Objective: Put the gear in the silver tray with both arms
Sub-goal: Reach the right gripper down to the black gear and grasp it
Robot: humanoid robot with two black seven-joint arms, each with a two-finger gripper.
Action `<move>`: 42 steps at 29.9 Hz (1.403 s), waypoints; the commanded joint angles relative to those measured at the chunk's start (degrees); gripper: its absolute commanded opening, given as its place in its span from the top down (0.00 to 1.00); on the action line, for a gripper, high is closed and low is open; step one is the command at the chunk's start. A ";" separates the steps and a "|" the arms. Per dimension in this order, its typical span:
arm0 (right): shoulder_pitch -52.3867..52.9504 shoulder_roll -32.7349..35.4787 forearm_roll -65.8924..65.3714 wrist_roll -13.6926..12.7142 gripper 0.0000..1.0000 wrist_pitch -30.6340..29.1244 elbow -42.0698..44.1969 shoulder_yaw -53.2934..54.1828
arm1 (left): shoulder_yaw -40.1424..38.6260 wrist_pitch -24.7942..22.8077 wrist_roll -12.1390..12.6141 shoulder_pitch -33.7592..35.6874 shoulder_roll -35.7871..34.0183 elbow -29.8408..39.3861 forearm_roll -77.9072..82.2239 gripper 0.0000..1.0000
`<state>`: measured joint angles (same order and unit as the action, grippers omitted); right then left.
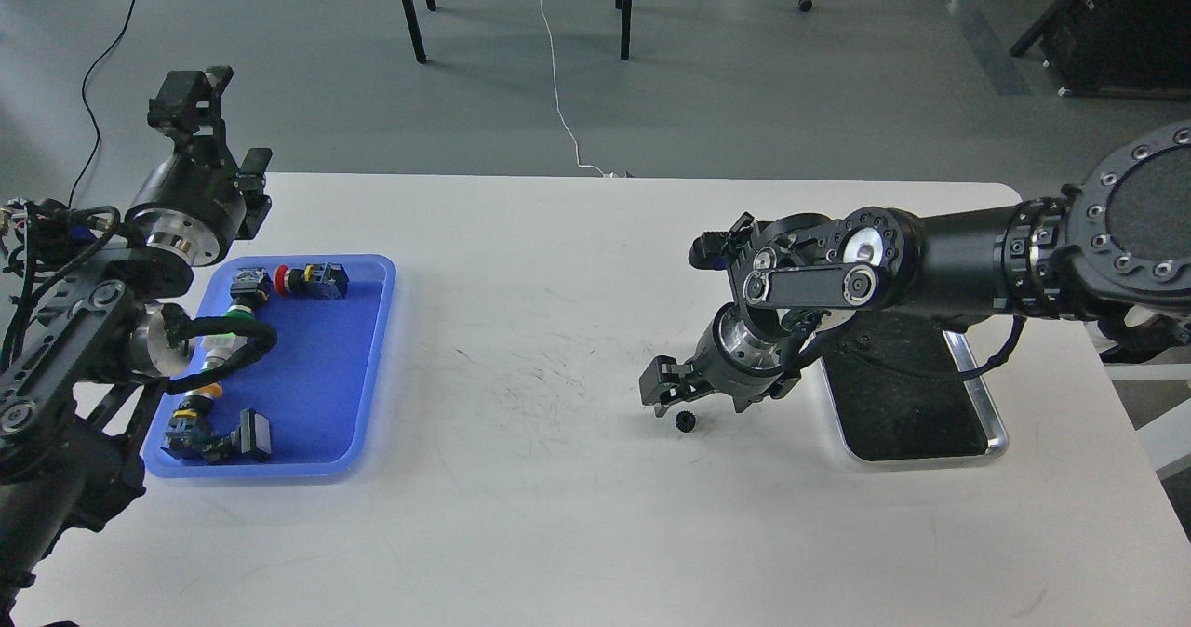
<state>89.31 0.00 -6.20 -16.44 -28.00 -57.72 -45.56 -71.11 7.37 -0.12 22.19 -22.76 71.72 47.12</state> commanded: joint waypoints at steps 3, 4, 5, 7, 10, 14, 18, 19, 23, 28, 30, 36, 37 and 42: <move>-1.85 0.00 0.75 -0.26 0.05 0.00 1.56 -0.15 | 0.01 -0.07 -0.15 -0.13 0.00 -0.01 -0.01 0.02; -1.85 0.00 0.75 -0.26 0.05 0.00 1.56 -0.23 | 0.01 0.02 -0.15 -0.04 0.00 -0.01 -0.01 0.02; -1.85 0.00 0.66 -0.35 0.06 0.00 1.56 -0.24 | 0.01 -0.07 -0.15 -0.13 -0.09 -0.01 -0.01 0.02; -1.85 0.00 0.40 -0.35 0.07 0.00 1.56 -0.24 | 0.01 -0.07 -0.15 -0.13 -0.09 -0.01 -0.01 0.02; -1.85 0.00 0.31 -0.35 0.08 0.00 1.65 -0.24 | 0.01 -0.07 -0.15 -0.13 -0.18 -0.01 -0.01 0.02; -1.94 0.00 0.84 -0.35 0.09 0.00 1.65 -0.15 | 0.01 0.02 -0.15 -0.13 -0.44 -0.01 -0.01 0.02; -2.29 0.00 2.24 -0.35 0.09 0.00 1.56 0.38 | 0.01 -0.07 -0.23 -0.04 -0.53 -0.01 -0.01 0.02; -2.29 0.00 2.77 -0.35 0.09 0.00 1.56 0.47 | 0.01 0.02 -0.15 -0.13 -0.44 -0.01 -0.01 0.02; -2.47 0.00 2.86 -0.44 0.10 0.00 1.56 0.47 | 0.01 0.02 -0.23 -0.13 -0.44 -0.01 -0.01 0.02; -2.56 0.00 2.95 -2.11 0.15 0.00 1.56 0.47 | -0.08 0.02 -0.23 -0.04 -0.44 -0.01 -0.01 0.02; -2.47 0.00 2.86 -2.46 0.18 0.00 1.56 0.47 | -0.08 -0.07 -0.23 -0.04 -0.44 -0.01 -0.01 0.02; -2.56 0.00 2.86 -3.60 0.34 0.00 1.56 0.38 | 0.01 0.02 -0.23 -0.04 -0.44 -0.01 -0.01 0.02; -2.47 0.00 2.86 -3.78 0.36 0.00 1.56 0.38 | -0.08 0.02 -0.23 -0.04 -0.35 -0.01 -0.01 0.02; -2.47 0.00 2.42 -3.87 0.41 0.00 1.56 0.38 | -0.08 0.02 -0.23 -0.04 -0.44 -0.01 -0.01 0.02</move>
<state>86.79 0.00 -3.43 -20.21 -28.00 -56.17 -45.16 -71.17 7.38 -0.35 22.15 -23.20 71.72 47.11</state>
